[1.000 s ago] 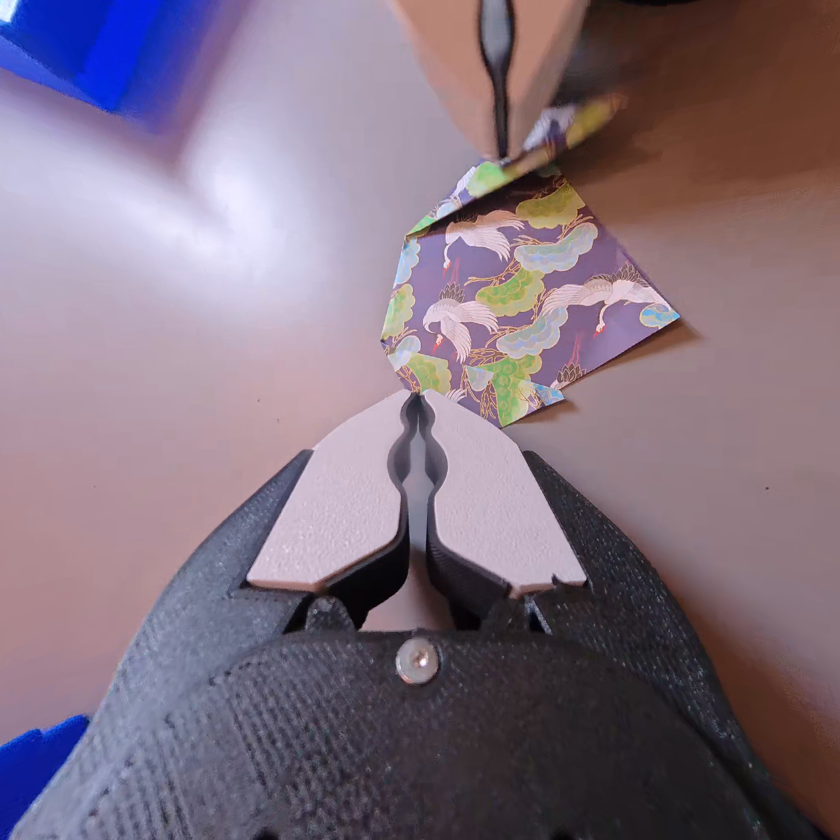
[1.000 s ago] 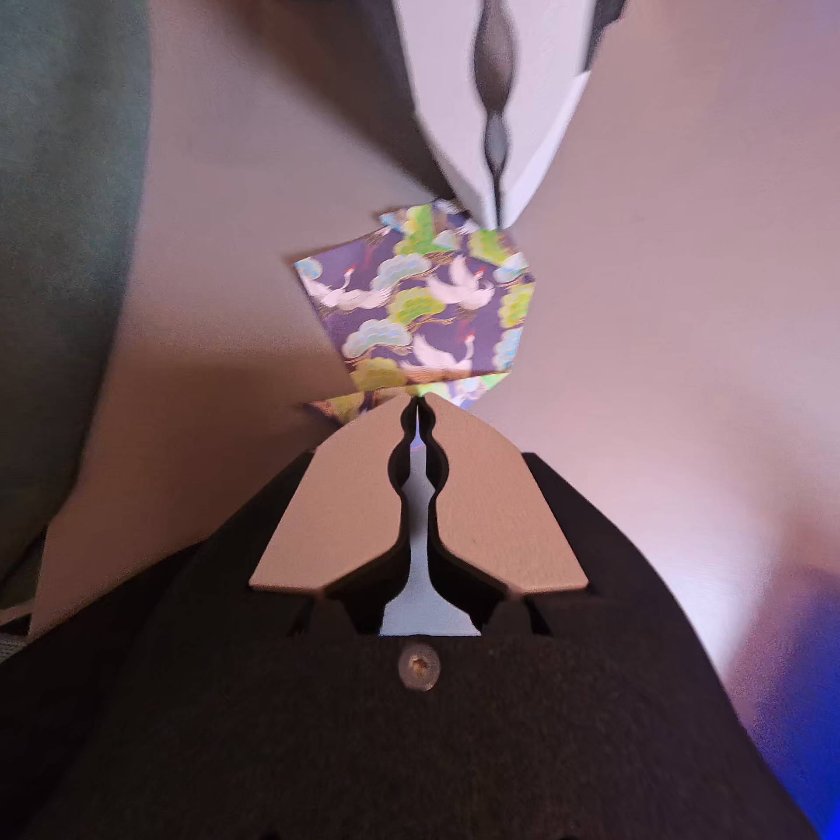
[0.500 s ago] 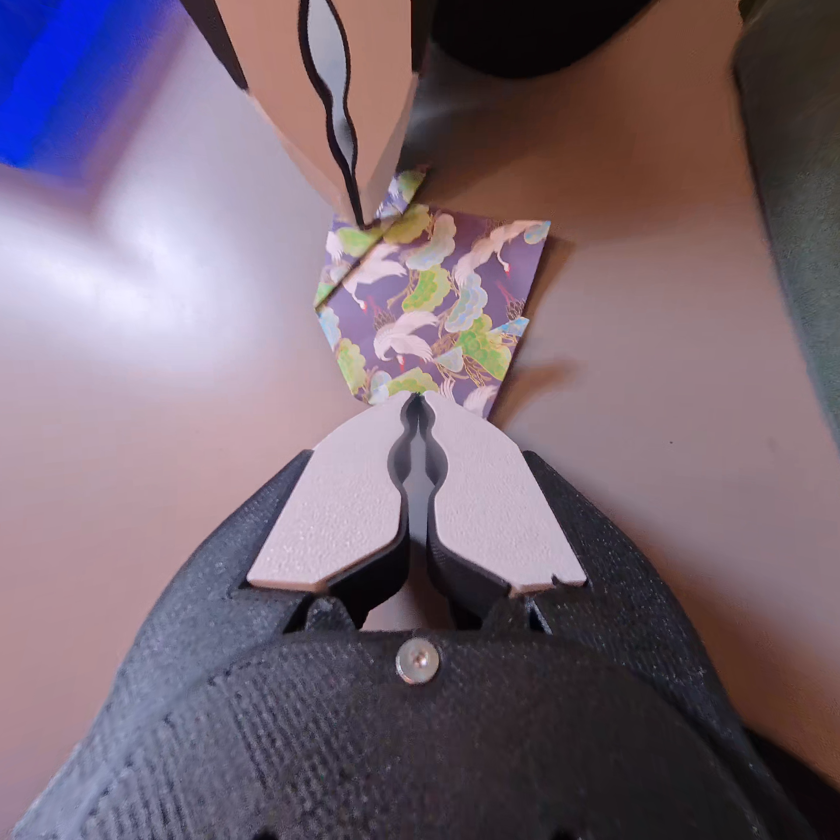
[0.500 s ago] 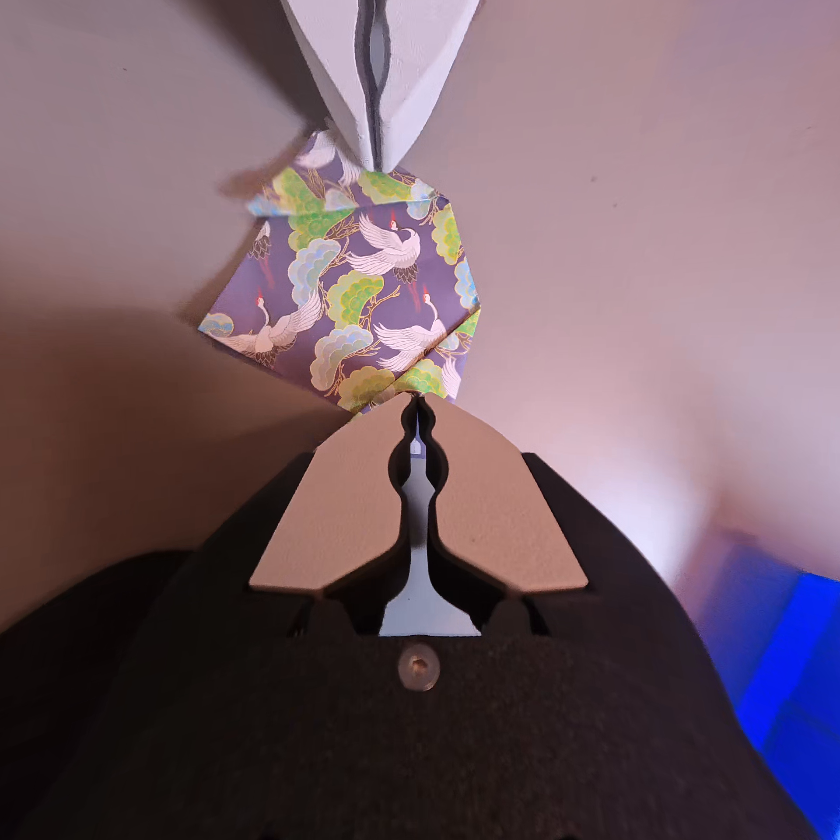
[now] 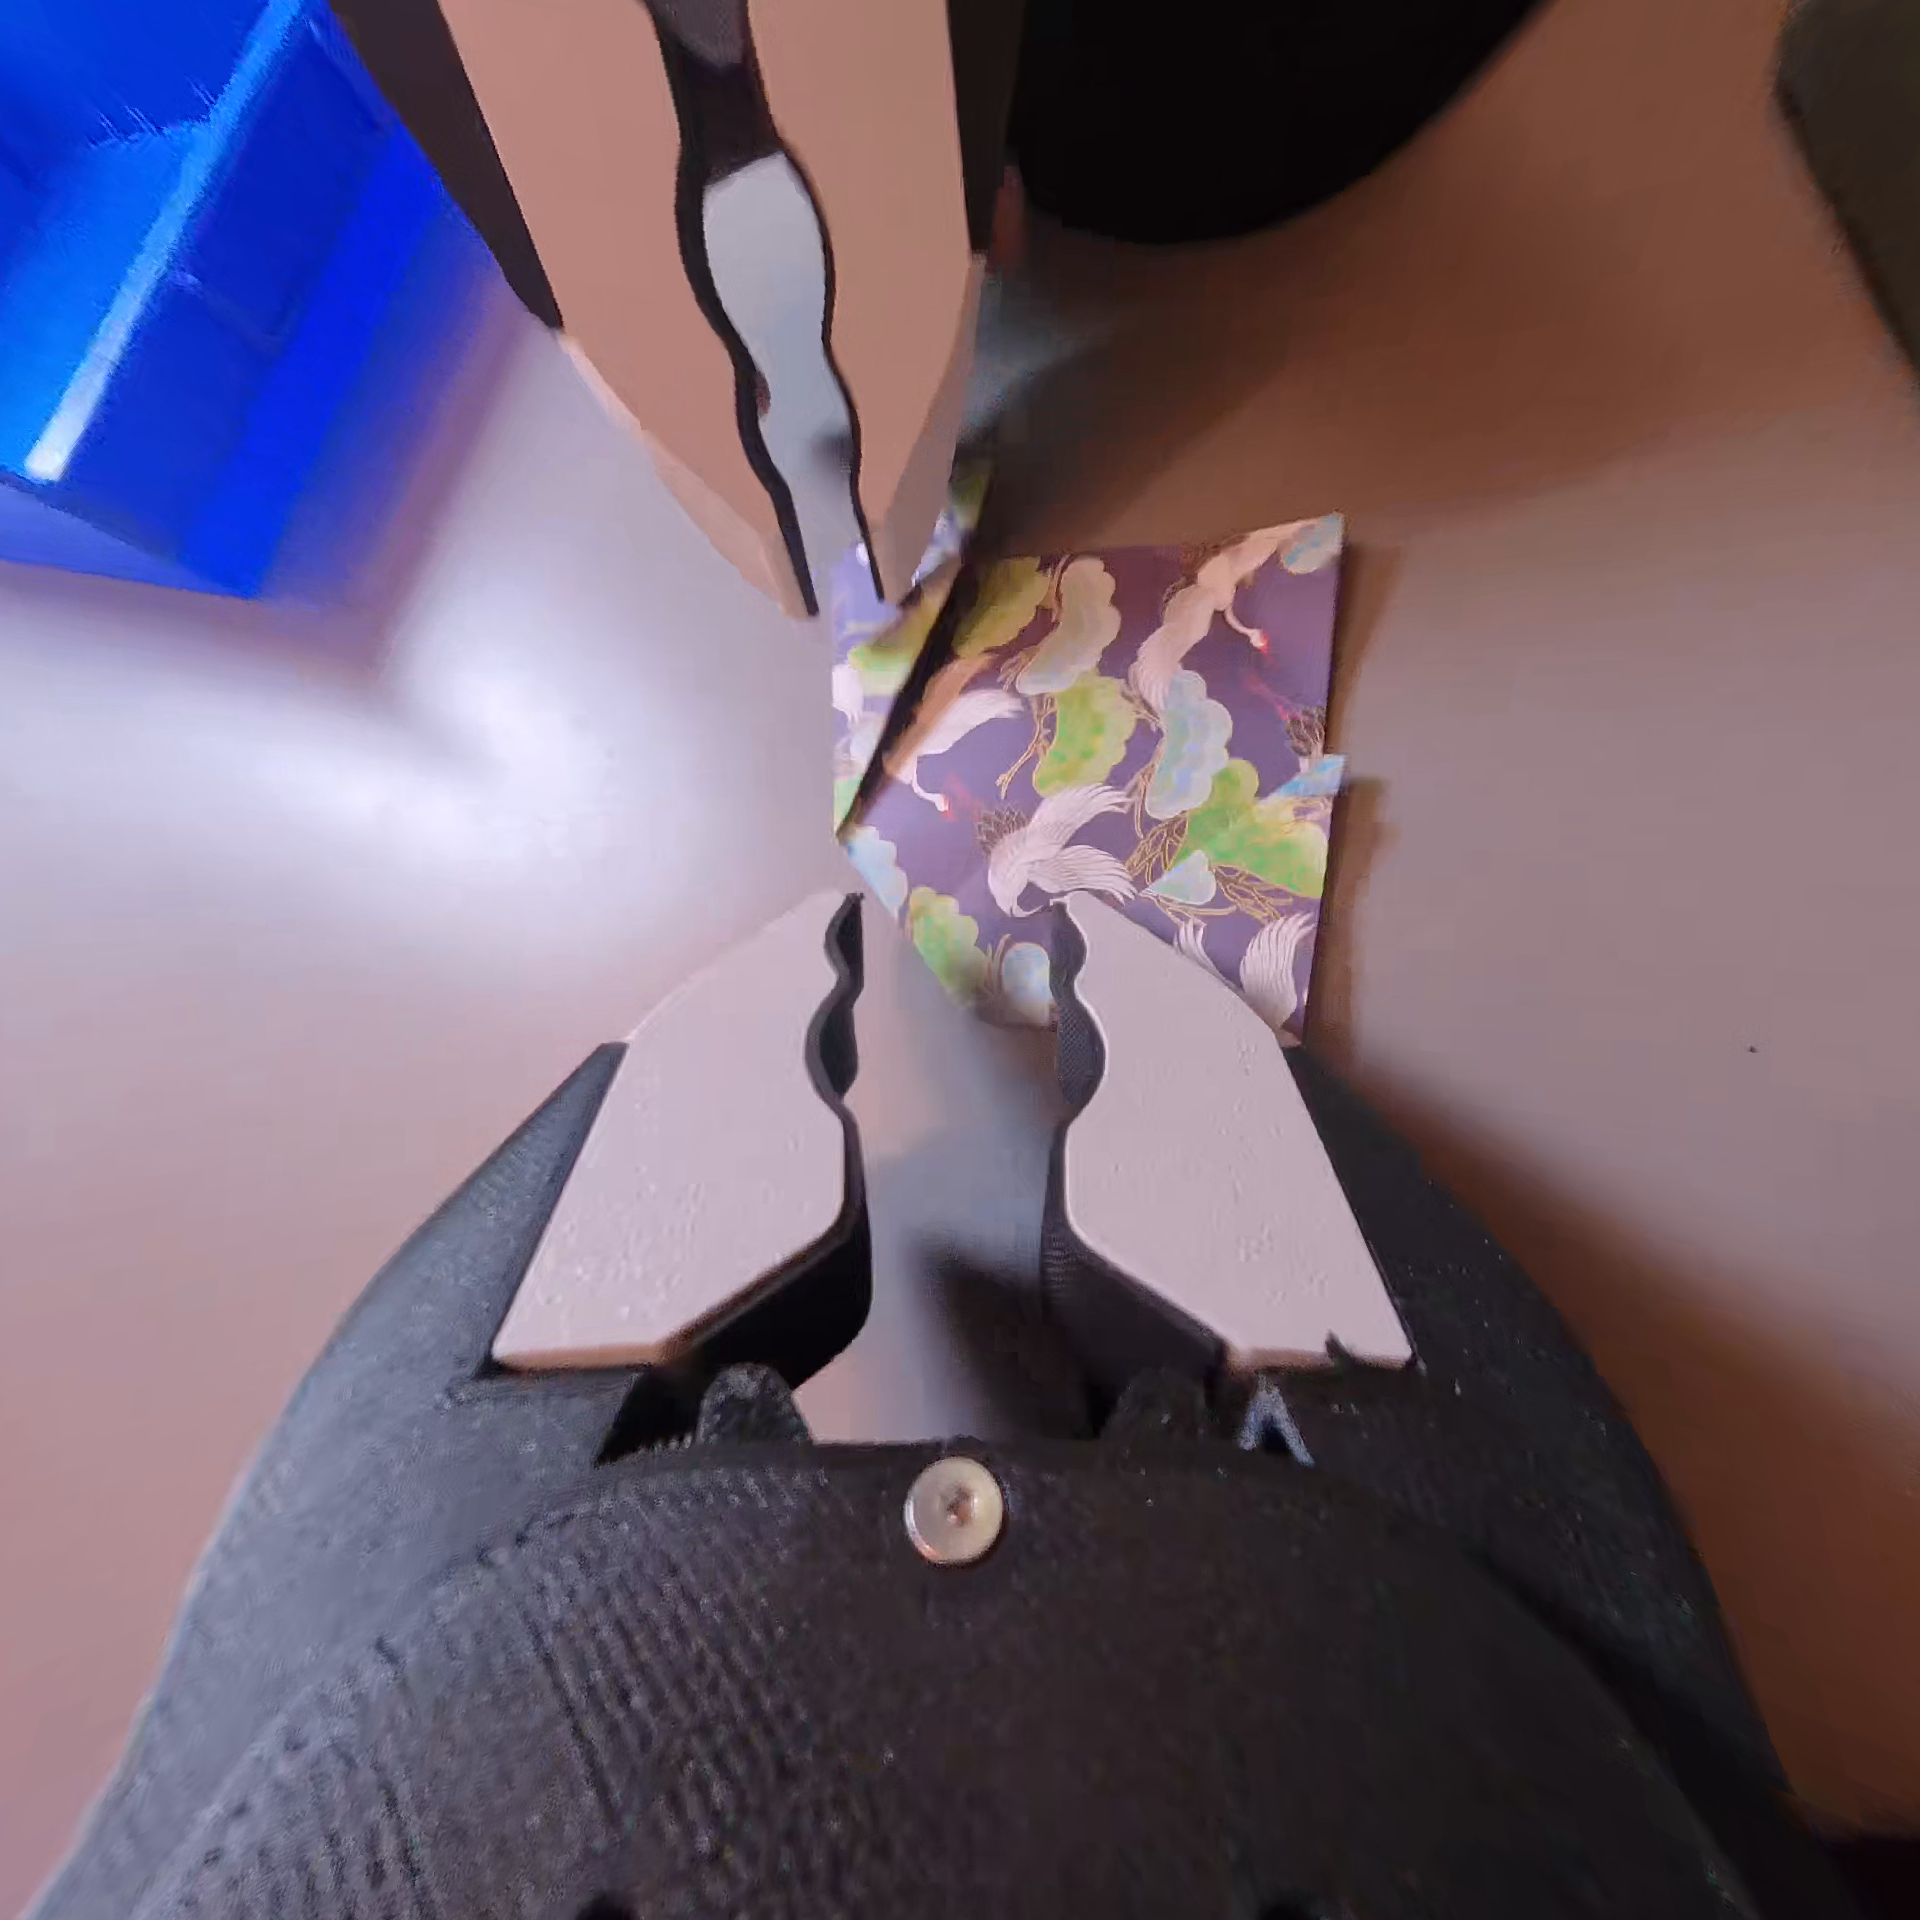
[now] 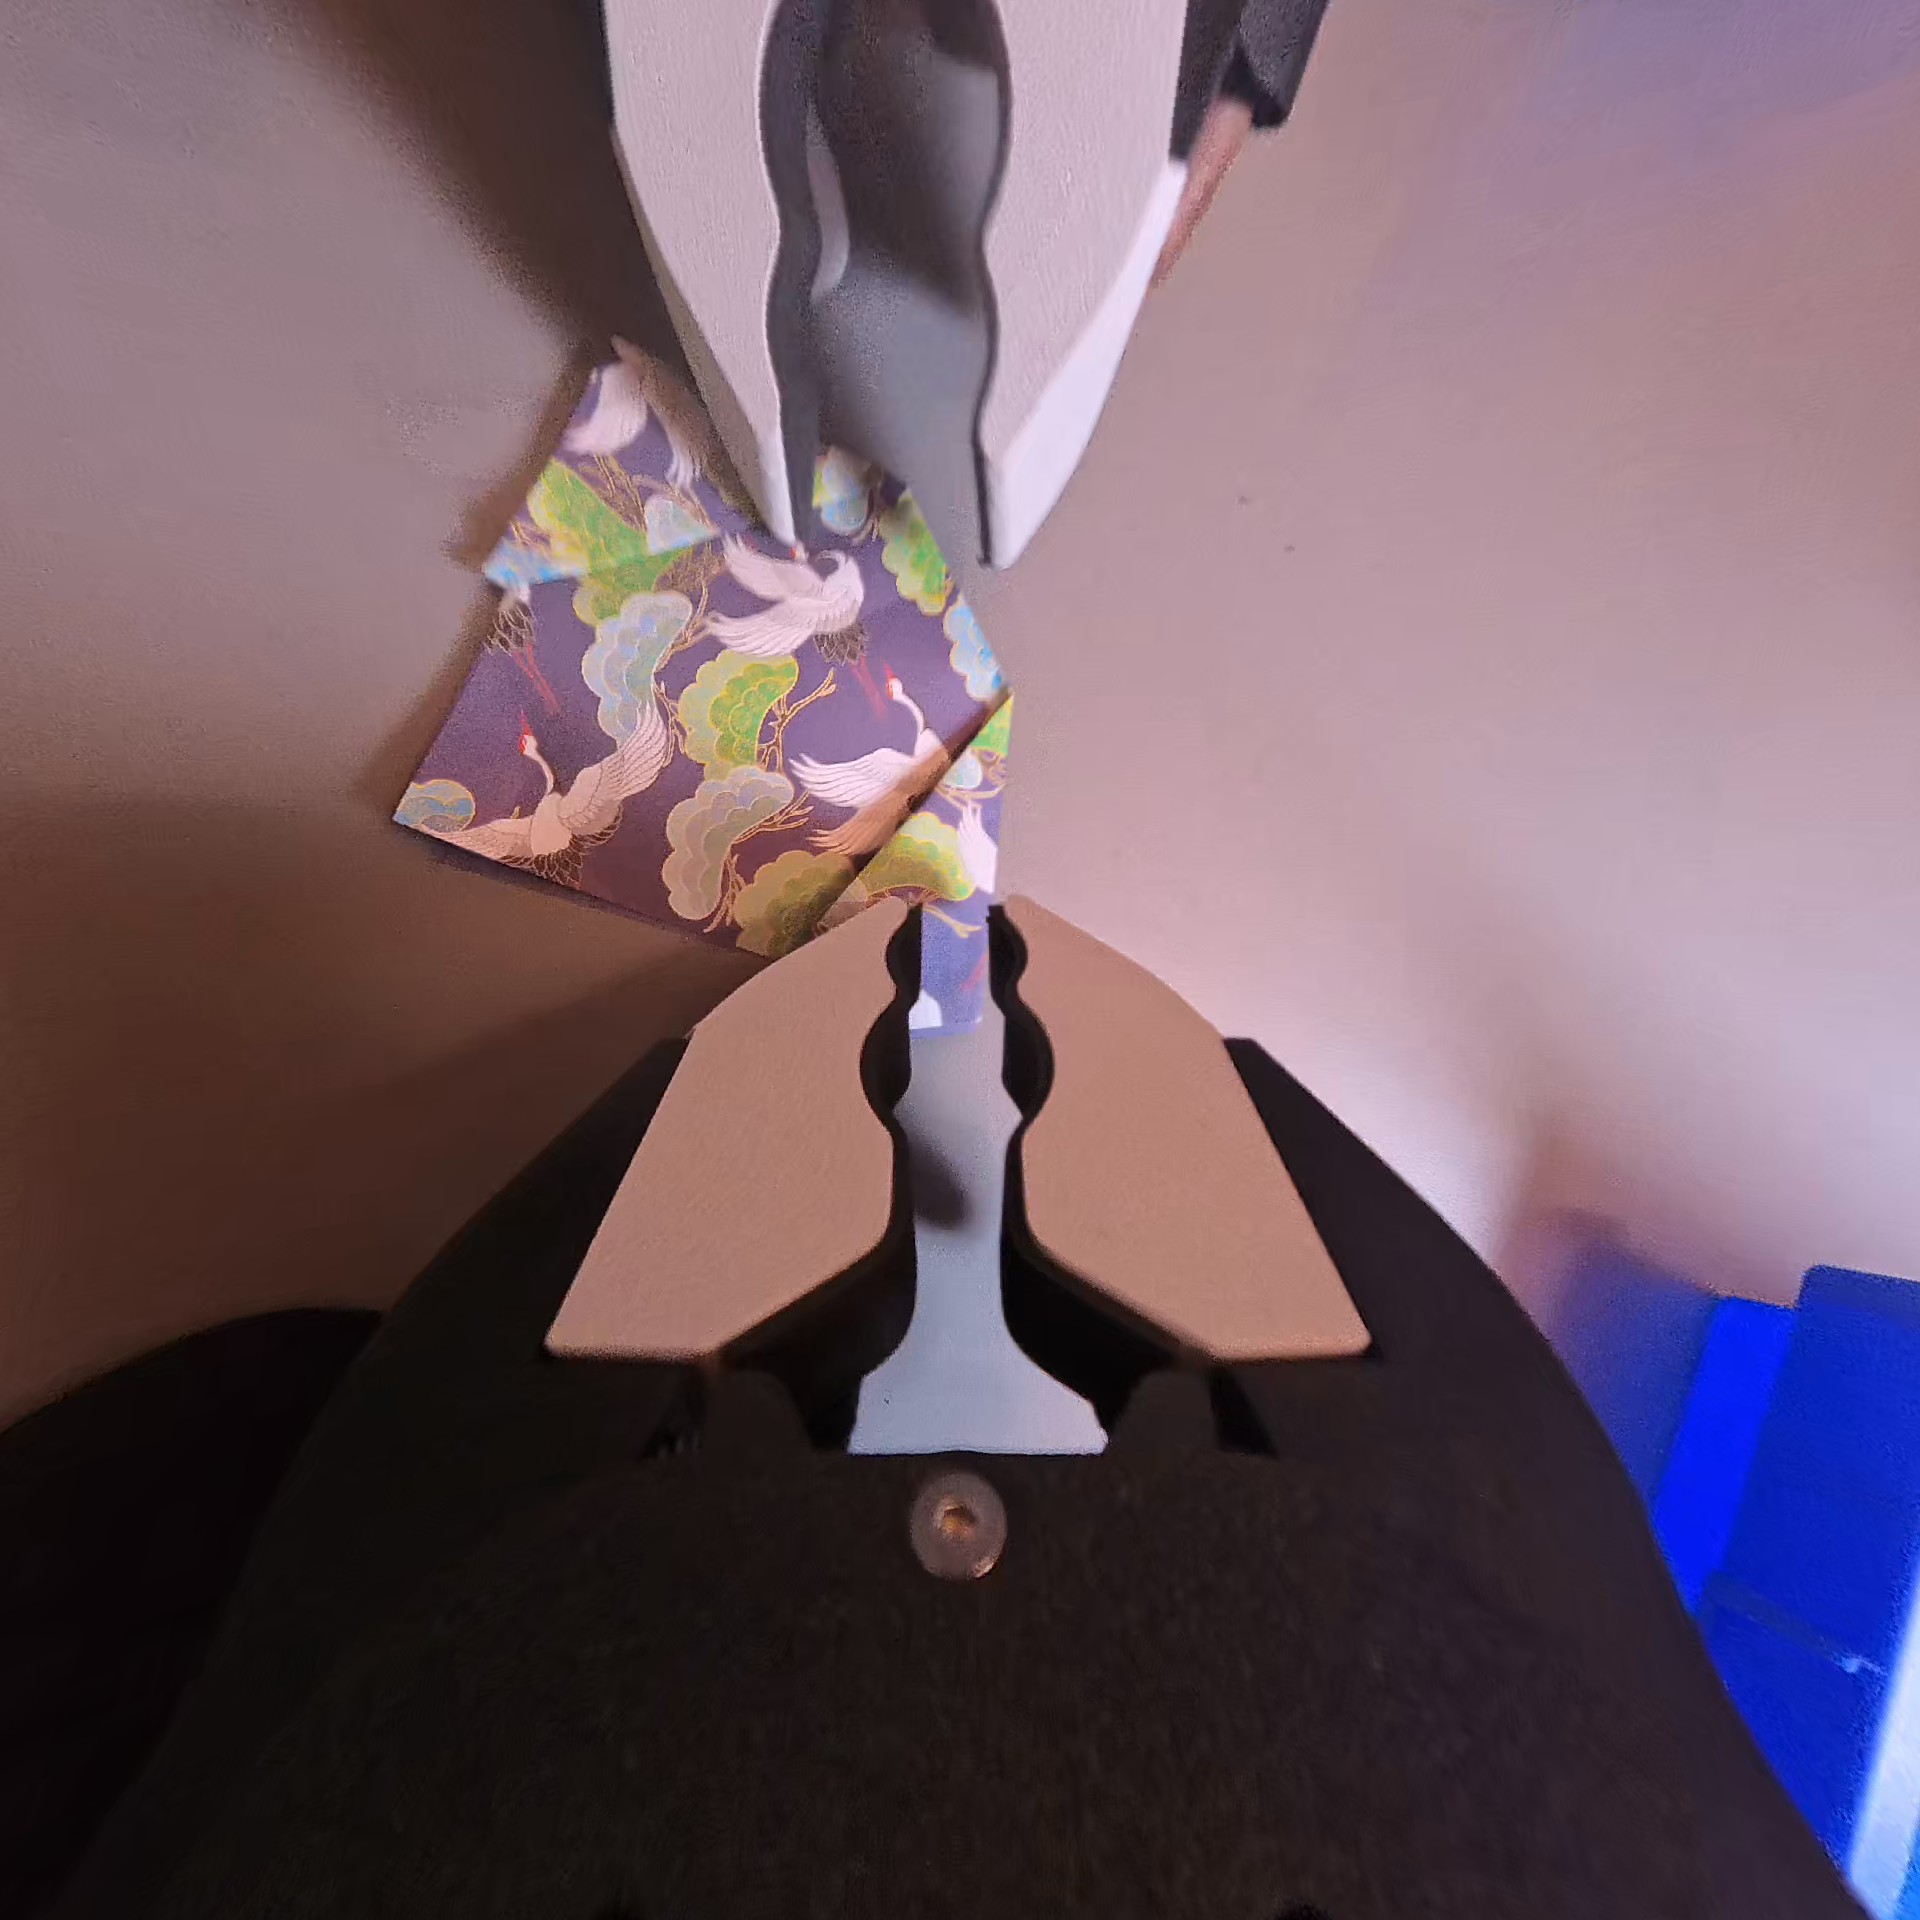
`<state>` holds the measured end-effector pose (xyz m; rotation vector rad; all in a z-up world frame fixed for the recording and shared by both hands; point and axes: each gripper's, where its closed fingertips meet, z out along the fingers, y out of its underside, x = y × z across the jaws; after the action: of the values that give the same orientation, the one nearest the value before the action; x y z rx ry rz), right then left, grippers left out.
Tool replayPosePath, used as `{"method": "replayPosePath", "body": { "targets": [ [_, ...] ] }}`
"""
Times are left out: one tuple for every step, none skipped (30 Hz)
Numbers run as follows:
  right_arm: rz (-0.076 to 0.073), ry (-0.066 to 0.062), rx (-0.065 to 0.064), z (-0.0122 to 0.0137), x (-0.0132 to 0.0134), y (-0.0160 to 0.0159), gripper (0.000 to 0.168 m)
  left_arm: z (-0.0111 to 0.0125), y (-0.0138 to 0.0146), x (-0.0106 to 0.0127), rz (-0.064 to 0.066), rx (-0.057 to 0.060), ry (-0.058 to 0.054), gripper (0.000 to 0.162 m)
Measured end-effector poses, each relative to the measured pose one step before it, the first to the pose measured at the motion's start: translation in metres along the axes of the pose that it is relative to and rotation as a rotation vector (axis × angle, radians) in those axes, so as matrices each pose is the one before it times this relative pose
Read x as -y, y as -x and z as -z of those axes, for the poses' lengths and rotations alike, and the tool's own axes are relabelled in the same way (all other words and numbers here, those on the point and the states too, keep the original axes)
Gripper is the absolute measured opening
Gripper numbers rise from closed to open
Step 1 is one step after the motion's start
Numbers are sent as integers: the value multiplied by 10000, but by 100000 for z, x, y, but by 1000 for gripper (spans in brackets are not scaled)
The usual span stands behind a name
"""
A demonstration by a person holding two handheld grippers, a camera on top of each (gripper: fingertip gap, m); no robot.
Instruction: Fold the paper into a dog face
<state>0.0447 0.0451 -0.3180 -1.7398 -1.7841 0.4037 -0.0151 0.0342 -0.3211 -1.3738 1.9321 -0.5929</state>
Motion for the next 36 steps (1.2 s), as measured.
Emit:
{"method": "replayPosePath", "body": {
  "targets": [
    [-25,-335,-14,487,544,123,16,-20,-31,-25,204,-92,24,34],
    [40,-309,63,522,592,332,20,-30,34,-23,20,12,-3,34],
    [107,-185,148,448,481,588,23,-11,27,13,-97,49,-11,33],
    [163,-59,195,312,336,762,26,3,-56,-3,-120,13,27,32],
    [196,39,210,163,181,886,28,8,14,3,-136,54,34,31],
    [226,109,230,9,71,988,29,-3,3,-5,-118,49,16,29],
    [247,130,196,-132,39,983,31,-6,-42,-5,-46,-5,-5,27],
    [270,137,160,-268,46,953,32,-11,20,-26,-32,26,-10,26],
    [271,161,140,-359,25,885,33,3,76,-26,-74,64,-14,25],
    [262,190,43,-387,6,655,34,9,42,-40,-94,33,-17,24],
    [252,207,-71,-377,-37,344,34,-2,5,-22,-59,-2,-30,23],
    [226,229,-145,-357,-132,63,34,-3,-27,-2,-24,-52,-57,22],
    [174,161,-102,-289,-123,-41,34,-11,-38,19,11,-78,-65,20],
    [30,-67,2,-151,124,-72,31,-5,38,-12,24,-49,-34,20],
    [-59,-44,75,-115,57,-107,30,5,28,-5,-17,-48,-32,20],
    [-42,-23,58,-99,-4,-172,28,-3,10,21,-61,-34,-58,20],
    [6,-30,13,-102,-35,-230,26,-3,29,27,-70,-16,-60,19],
    [-3,-44,17,-115,-34,-222,21,14,-45,41,-93,-44,-69,18],
    [-48,-56,77,-115,-15,-125,17,1,-9,38,-93,-16,-66,17],
    [-51,-36,65,-118,7,-101,12,17,-14,21,-60,-18,-54,16],
    [-4,-10,7,-87,24,-101,9,14,-29,34,-35,-26,-57,16],
    [27,14,-38,-91,26,-96,7,28,-12,18,-26,-6,-49,16],
    [21,1,-50,-97,53,-79,4,7,-14,27,-16,-16,-45,16],
    [-9,-46,-25,-127,99,-41,1,9,-21,18,-24,-20,-31,16],
    [-51,-87,16,-83,131,-10,0,6,-21,23,-48,-22,-24,16],
    [-76,-36,25,-61,78,-37,0,7,18,0,-43,-1,-1,17],
    [-69,-13,4,-23,41,-58,0,-14,26,-23,-59,21,20,16],
    [-47,-66,-1,-3,112,-53,0,-5,63,-13,-102,55,22,17],
    [-46,-131,0,40,207,-31,0,4,16,-29,-110,40,18,17],
    [-31,-129,-19,86,227,-76,0,2,-8,8,-74,11,0,16],
    [-23,-132,-24,106,244,-73,0,4,32,-2,-59,36,1,17],
    [-64,-162,3,139,294,-68,0,10,51,-18,-70,57,7,17],
    [-106,-186,12,160,320,-99,0,19,69,4,-57,72,2,18],
    [-117,-177,-6,162,276,-143,0,35,110,-17,-20,89,18,21],
    [-131,-135,-2,145,196,-147,0,93,70,86,44,35,-39,22],
    [-167,-128,-7,146,165,-182,0,197,37,285,117,-12,-147,24]
  ]
}}
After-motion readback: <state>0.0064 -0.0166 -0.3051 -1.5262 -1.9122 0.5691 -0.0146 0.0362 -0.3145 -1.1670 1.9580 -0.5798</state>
